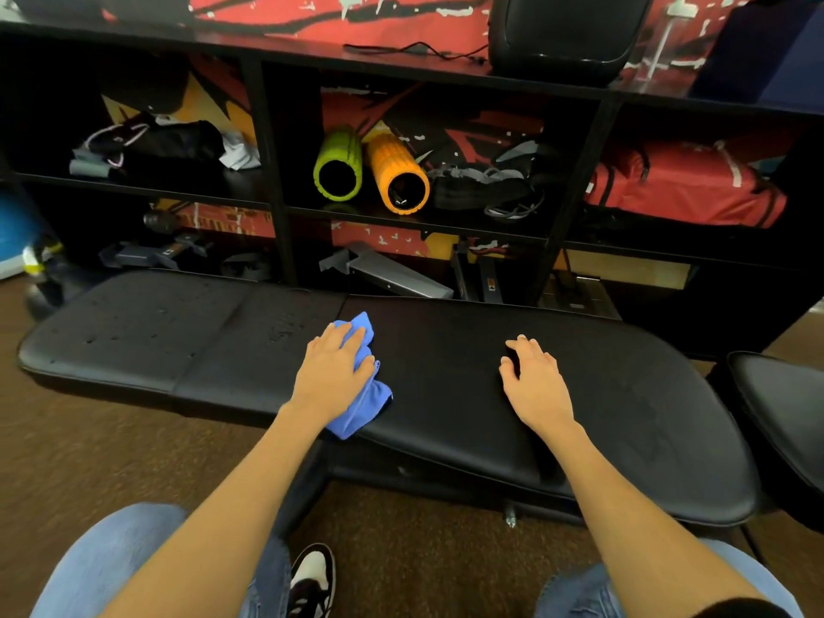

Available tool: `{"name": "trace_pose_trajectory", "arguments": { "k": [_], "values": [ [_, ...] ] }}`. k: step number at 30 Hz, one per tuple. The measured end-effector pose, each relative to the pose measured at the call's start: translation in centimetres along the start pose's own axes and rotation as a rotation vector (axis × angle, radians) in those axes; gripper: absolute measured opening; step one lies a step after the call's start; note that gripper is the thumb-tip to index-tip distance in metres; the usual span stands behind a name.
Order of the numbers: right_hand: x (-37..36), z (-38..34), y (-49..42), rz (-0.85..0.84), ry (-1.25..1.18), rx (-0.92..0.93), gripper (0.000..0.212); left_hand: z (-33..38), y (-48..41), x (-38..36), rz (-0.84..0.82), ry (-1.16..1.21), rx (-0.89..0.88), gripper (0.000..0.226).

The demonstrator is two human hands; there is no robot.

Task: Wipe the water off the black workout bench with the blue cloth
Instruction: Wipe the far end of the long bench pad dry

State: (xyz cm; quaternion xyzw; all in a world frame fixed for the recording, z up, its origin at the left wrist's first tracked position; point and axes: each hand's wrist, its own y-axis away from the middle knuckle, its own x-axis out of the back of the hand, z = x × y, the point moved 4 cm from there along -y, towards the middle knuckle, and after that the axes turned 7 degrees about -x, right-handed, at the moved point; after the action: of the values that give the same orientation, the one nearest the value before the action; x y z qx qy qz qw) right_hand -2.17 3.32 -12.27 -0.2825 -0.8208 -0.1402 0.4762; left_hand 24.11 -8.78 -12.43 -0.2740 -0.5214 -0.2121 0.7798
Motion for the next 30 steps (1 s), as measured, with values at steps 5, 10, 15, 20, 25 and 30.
{"name": "trace_pose_trajectory", "arguments": {
  "k": [5,10,15,20,25,30],
  "values": [
    [0.5,0.0,0.2,0.016,0.008,0.009,0.042,1.5,5.3,1.6,0.063,0.118,-0.043,0.048],
    [0.3,-0.1,0.2,0.007,0.031,0.016,0.042,0.1,6.8,1.7,-0.003,0.109,-0.082,0.050],
    [0.1,-0.5,0.2,0.008,0.045,0.018,0.042,0.6,2.3,1.5,0.005,0.042,0.019,0.046],
    [-0.1,-0.4,0.4,-0.024,0.025,-0.005,0.043,0.5,-1.1,0.6,0.037,0.055,0.069,0.042],
    [0.2,-0.7,0.3,-0.024,0.027,-0.002,0.043,0.9,1.0,0.2,0.079,0.141,0.063,0.046],
    [0.1,-0.6,0.3,-0.021,0.035,0.011,0.043,2.7,5.2,0.5,0.124,0.154,0.023,0.047]
  ]
}}
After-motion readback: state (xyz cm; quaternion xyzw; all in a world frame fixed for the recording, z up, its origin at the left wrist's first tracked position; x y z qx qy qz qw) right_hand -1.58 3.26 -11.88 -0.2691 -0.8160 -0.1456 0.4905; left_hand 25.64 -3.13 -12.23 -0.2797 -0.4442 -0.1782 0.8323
